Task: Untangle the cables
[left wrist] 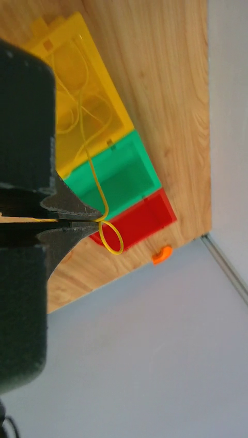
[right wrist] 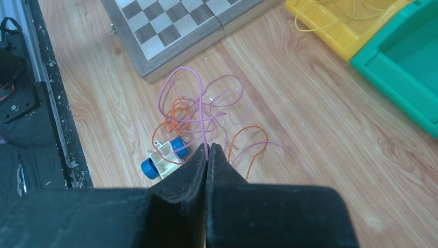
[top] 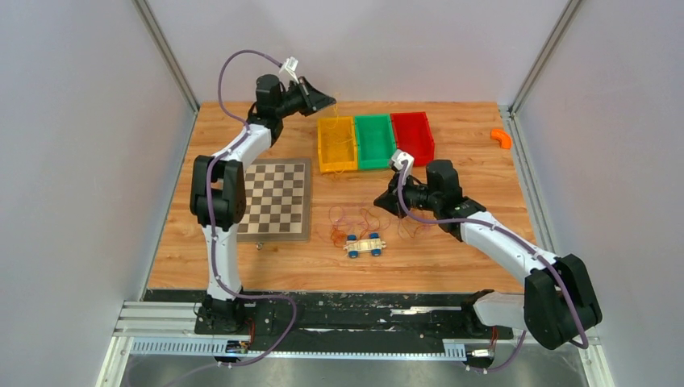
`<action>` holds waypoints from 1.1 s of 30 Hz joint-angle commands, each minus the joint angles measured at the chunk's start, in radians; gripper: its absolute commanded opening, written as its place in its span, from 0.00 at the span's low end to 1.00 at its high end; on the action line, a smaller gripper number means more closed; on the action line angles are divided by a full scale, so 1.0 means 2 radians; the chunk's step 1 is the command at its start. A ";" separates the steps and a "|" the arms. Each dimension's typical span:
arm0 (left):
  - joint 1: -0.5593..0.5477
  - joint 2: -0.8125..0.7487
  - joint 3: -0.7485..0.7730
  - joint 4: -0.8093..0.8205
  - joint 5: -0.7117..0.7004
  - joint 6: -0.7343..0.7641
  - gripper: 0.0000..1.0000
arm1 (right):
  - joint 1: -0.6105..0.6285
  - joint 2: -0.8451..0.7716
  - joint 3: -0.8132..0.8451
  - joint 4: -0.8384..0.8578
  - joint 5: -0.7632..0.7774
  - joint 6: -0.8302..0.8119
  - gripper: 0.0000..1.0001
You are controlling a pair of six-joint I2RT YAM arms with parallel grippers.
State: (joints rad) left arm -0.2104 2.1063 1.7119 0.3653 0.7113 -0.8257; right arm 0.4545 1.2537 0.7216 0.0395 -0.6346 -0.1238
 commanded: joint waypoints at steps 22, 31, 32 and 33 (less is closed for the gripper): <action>-0.095 0.123 0.135 -0.351 -0.352 0.177 0.00 | -0.037 -0.011 0.029 -0.018 -0.015 0.026 0.00; -0.099 0.141 0.188 -0.376 -0.307 0.218 0.20 | -0.037 -0.008 0.032 -0.018 -0.020 0.027 0.00; -0.099 0.136 0.188 -0.383 -0.310 0.218 0.29 | -0.038 -0.008 0.033 -0.018 -0.020 0.027 0.00; -0.099 0.120 0.184 -0.384 -0.316 0.218 0.34 | -0.037 -0.007 0.033 -0.018 -0.020 0.026 0.00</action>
State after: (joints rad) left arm -0.4091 2.4077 2.0247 -0.3691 0.0963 -0.4274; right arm 0.3836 1.2480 0.7452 -0.0109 -0.6498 -0.0826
